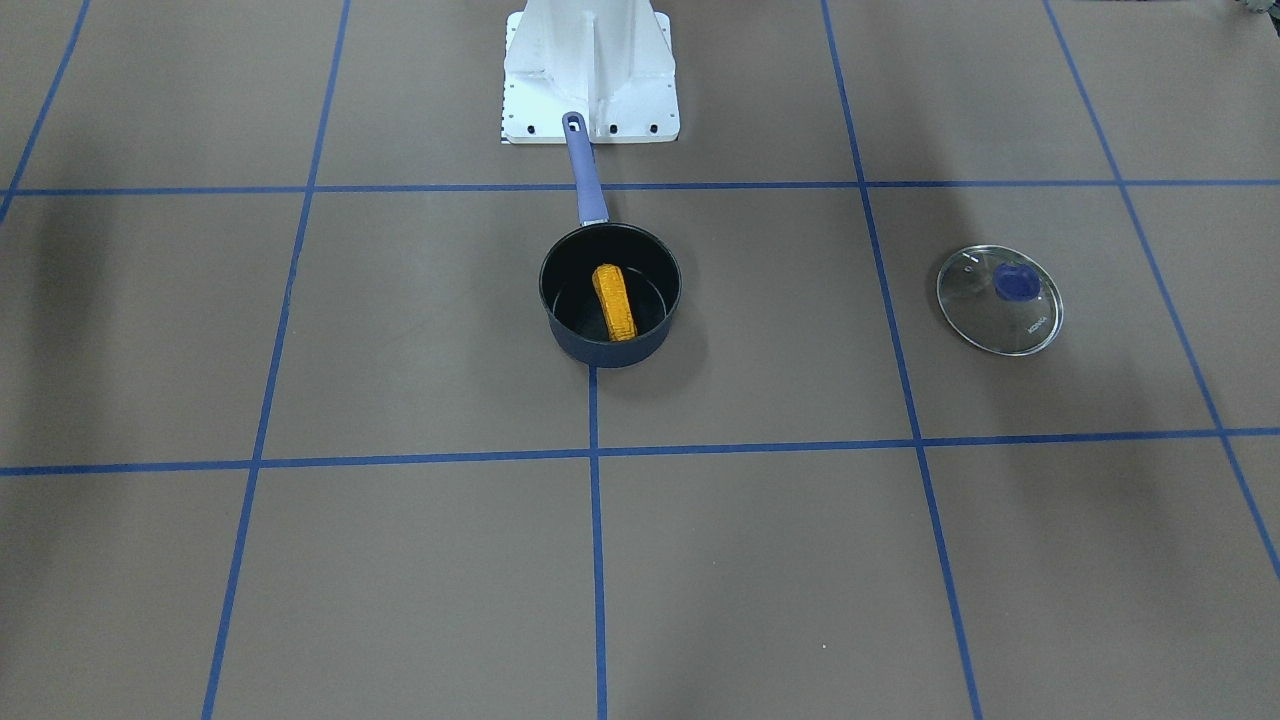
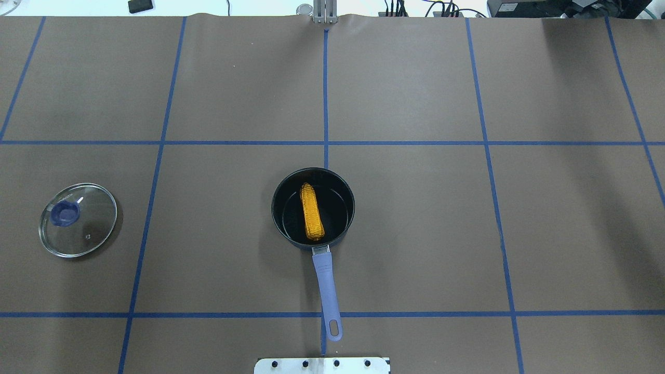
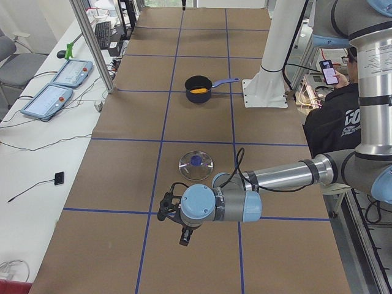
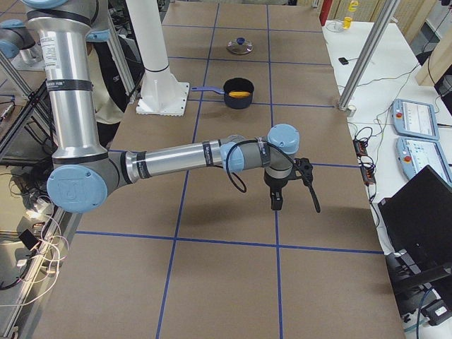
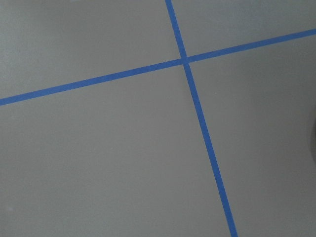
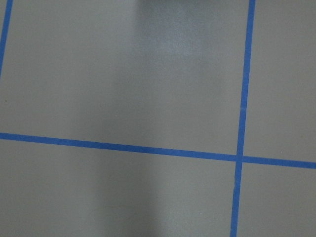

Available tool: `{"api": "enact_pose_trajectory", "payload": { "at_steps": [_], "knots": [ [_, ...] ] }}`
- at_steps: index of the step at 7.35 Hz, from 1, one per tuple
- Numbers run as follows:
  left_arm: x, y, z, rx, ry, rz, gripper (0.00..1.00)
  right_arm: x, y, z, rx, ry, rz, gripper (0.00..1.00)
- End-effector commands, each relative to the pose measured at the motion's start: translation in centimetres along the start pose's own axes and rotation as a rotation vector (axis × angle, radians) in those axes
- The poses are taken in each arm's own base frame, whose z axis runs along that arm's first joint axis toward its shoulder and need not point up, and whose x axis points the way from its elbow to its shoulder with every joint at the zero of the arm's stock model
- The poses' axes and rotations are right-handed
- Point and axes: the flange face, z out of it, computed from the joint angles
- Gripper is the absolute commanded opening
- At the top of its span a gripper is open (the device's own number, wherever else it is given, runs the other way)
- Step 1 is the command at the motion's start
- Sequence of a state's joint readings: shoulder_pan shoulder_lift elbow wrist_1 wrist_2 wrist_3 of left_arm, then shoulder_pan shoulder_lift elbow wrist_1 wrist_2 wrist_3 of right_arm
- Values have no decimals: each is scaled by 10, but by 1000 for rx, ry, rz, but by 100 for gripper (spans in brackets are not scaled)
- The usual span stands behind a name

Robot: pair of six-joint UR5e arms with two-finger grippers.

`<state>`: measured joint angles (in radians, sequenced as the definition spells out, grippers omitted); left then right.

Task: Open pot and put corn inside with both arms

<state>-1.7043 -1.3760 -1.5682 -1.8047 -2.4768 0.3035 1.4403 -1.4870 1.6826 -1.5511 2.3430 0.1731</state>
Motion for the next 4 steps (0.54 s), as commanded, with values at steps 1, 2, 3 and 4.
{"api": "enact_pose_trajectory", "payload": {
  "at_steps": [1,2,3,4],
  "knots": [
    [-1,6,2,-4,2,-9,99,1,1,1,-4,0,2,100],
    [-1,9,2,-4,2,-14,99,1,0,0,-1,-1,1,100],
    [-2,9,3,-7,3,-14,99,0,-2,0,1,0,-2,100],
    [-1,9,3,-7,3,-14,99,-1,-2,-1,2,0,-3,100]
  ]
}}
